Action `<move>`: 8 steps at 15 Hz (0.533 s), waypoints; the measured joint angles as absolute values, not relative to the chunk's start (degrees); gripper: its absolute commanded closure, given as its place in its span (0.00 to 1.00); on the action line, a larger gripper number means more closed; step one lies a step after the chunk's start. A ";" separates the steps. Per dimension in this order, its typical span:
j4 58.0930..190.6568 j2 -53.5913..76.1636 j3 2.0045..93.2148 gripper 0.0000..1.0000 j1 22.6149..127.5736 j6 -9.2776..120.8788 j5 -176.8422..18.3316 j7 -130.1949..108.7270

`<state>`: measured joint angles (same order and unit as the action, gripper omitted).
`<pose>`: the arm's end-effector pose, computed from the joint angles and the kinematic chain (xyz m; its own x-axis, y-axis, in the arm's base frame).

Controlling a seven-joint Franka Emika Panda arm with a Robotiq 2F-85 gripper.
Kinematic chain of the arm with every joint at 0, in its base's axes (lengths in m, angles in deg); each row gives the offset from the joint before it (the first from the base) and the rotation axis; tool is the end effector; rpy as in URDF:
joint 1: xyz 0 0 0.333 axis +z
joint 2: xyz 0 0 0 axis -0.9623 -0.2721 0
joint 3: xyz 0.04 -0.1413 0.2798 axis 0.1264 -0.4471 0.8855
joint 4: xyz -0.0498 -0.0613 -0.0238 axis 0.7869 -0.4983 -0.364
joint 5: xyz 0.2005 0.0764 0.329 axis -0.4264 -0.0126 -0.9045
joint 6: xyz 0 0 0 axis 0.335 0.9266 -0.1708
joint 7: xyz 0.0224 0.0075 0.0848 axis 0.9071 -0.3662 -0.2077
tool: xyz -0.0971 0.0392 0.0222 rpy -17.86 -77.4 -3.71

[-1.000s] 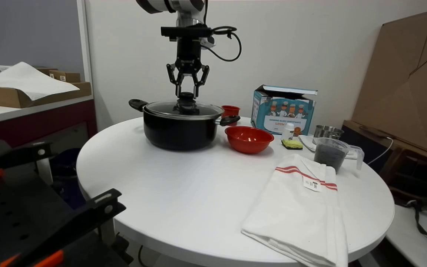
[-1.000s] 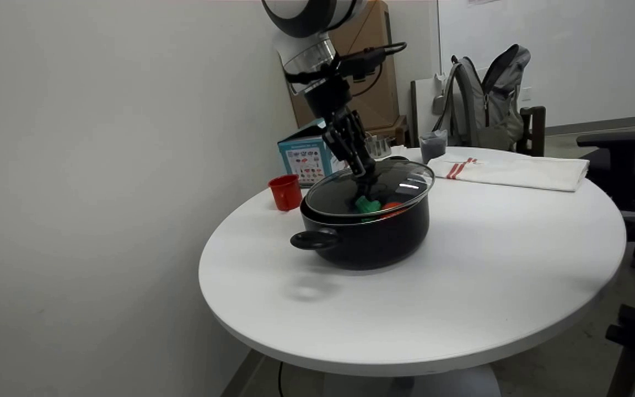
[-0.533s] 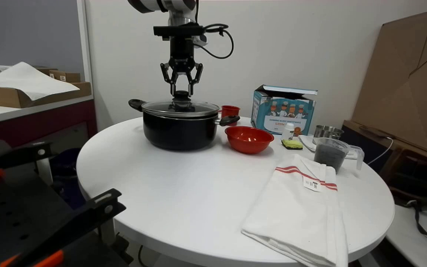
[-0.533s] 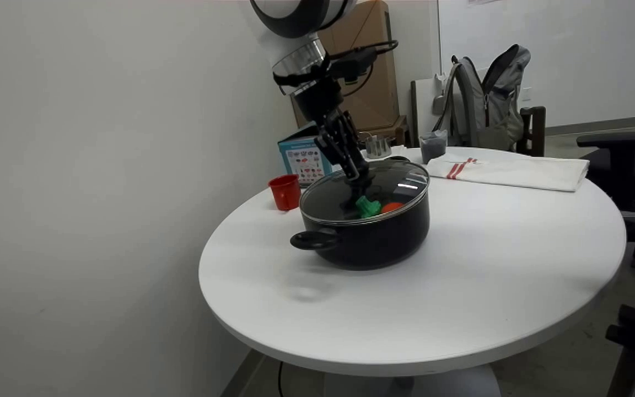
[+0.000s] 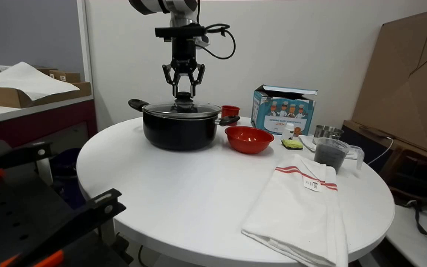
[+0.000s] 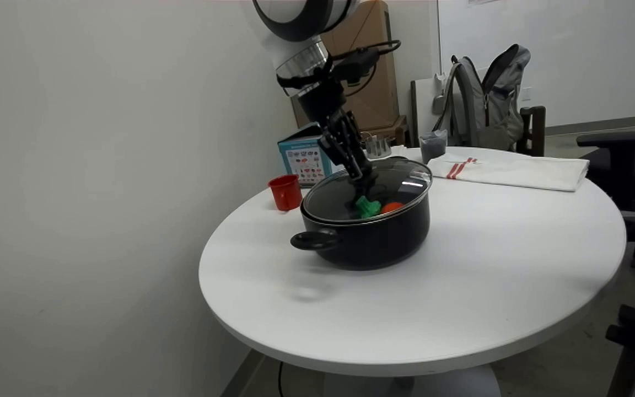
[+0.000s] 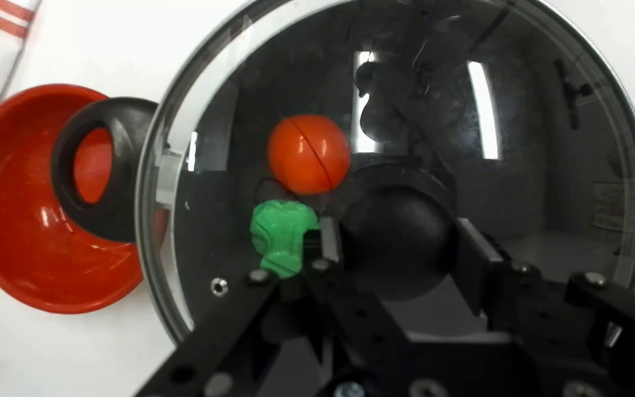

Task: Put the lid on the black pot

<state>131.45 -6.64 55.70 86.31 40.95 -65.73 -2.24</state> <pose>0.6201 0.1626 0.2171 0.8482 0.4599 -0.2627 0.5064 -0.8496 0.1477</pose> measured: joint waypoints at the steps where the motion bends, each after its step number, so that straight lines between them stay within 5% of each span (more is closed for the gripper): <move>1: 131.46 -6.69 55.67 0.75 86.05 40.96 -65.78 -2.23; 8: 131.46 -6.64 55.67 0.75 85.70 40.98 -65.85 -2.23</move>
